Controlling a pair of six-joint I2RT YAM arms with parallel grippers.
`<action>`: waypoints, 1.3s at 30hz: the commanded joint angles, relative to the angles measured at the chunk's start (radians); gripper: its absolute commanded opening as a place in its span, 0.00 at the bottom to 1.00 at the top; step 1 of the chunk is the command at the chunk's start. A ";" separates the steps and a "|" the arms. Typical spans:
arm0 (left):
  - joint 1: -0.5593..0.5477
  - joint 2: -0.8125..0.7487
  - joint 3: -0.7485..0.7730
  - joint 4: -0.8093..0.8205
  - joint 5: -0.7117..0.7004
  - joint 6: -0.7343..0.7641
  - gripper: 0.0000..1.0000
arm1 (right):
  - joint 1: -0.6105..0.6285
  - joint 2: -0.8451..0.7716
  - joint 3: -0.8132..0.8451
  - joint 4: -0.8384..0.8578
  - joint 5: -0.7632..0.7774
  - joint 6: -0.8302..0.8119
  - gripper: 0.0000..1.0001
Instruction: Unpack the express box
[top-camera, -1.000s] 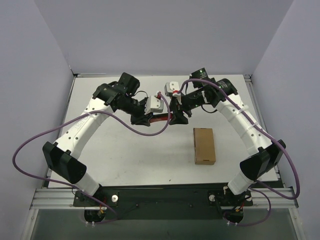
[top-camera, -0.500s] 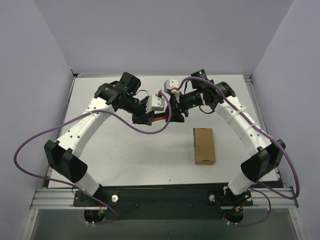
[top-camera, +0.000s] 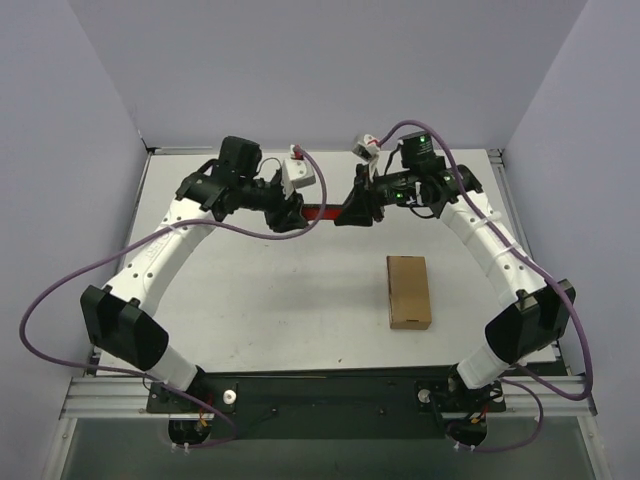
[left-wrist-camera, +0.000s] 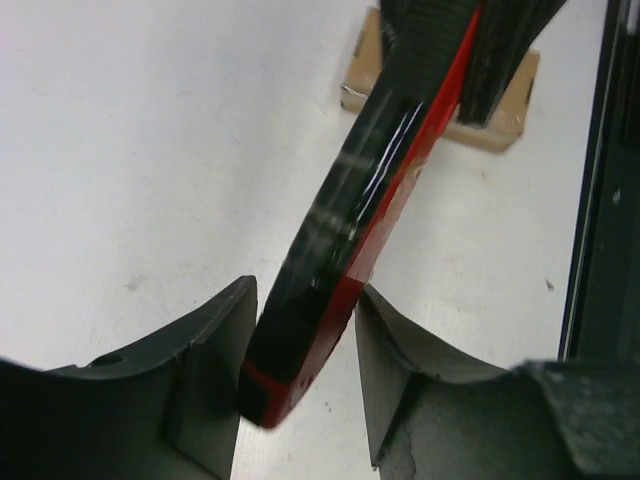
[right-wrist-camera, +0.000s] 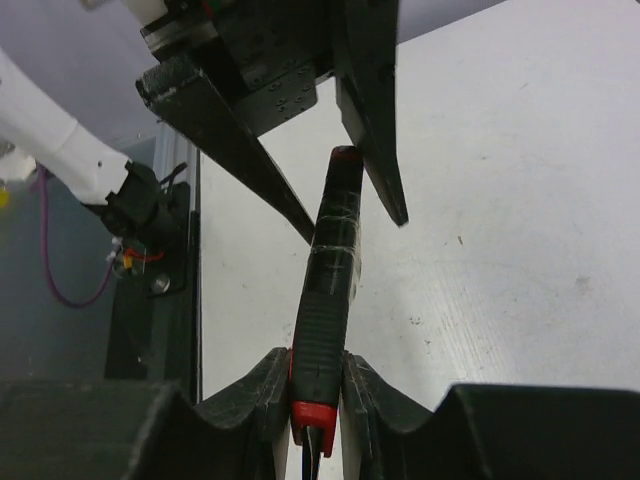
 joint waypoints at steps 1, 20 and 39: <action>0.074 -0.160 -0.155 0.491 0.076 -0.475 0.55 | -0.091 -0.063 0.007 0.238 0.006 0.287 0.00; 0.083 -0.048 -0.335 1.313 0.477 -1.239 0.52 | -0.147 -0.066 -0.134 0.729 -0.067 0.788 0.00; 0.094 0.101 -0.180 1.632 0.599 -1.579 0.00 | -0.136 -0.034 -0.211 0.709 -0.049 0.733 0.00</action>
